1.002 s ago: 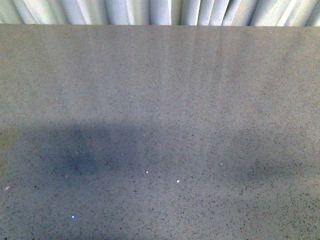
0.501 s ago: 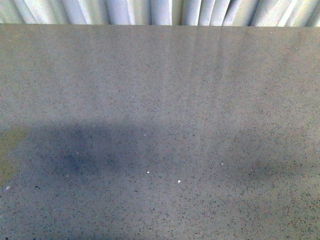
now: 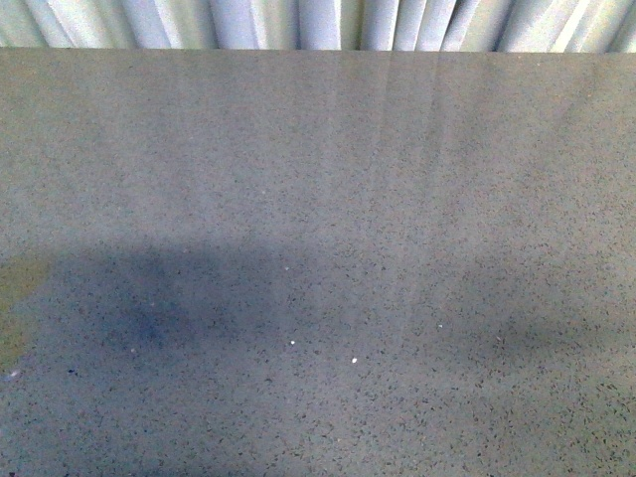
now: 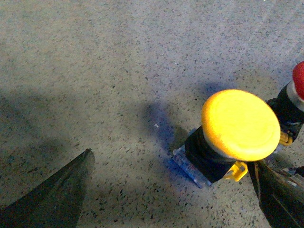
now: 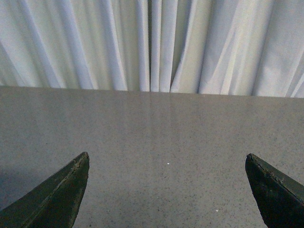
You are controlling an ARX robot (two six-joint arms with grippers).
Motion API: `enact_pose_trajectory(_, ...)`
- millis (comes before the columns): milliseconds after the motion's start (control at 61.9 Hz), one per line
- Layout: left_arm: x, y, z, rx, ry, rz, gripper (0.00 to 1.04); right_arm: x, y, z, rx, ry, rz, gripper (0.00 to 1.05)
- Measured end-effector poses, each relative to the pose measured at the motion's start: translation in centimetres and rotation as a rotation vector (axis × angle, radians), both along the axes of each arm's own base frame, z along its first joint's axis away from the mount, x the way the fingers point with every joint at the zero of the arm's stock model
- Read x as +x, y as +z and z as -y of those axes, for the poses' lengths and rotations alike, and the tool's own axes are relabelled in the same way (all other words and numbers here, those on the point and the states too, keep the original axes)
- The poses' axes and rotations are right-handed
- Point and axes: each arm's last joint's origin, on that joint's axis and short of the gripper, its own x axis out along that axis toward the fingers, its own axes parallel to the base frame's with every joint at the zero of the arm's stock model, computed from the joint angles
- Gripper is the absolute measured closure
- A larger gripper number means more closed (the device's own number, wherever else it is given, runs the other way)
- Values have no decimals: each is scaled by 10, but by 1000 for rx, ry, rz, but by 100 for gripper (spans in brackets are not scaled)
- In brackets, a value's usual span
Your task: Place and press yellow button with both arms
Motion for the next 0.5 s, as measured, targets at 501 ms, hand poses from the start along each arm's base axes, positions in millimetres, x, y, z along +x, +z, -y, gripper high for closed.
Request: enact_pose_trajectory(501, 18, -6, 19, -23, -73, -6, 9, 0, 0, 0, 0, 0, 0, 9)
